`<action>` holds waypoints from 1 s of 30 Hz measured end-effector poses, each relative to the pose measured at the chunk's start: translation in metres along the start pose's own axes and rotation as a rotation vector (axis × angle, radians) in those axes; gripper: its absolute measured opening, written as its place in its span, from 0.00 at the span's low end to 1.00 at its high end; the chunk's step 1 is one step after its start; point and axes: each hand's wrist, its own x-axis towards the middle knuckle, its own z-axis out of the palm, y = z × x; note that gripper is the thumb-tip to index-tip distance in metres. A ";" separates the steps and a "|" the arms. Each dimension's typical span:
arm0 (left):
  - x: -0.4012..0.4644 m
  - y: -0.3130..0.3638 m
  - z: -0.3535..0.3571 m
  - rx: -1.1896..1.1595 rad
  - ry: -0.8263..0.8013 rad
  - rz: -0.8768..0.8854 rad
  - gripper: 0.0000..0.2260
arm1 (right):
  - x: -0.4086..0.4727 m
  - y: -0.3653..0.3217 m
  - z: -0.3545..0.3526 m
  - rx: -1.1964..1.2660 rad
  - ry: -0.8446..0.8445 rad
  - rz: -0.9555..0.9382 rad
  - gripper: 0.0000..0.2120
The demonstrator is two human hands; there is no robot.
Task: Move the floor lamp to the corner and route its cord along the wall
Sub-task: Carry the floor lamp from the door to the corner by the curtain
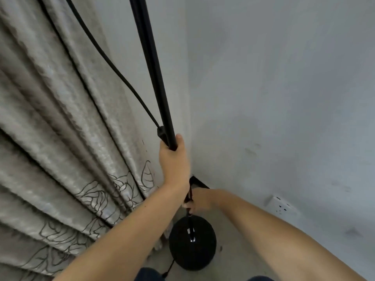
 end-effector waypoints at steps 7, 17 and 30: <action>0.023 -0.035 0.000 -0.033 -0.195 0.193 0.06 | 0.017 0.016 -0.006 -0.015 0.006 -0.026 0.15; 0.029 -0.121 0.006 -0.039 -0.572 0.319 0.10 | 0.044 0.072 0.051 0.112 0.310 -0.051 0.14; 0.029 -0.132 0.016 0.095 -0.595 0.246 0.20 | 0.087 0.085 0.103 -0.028 0.322 0.244 0.20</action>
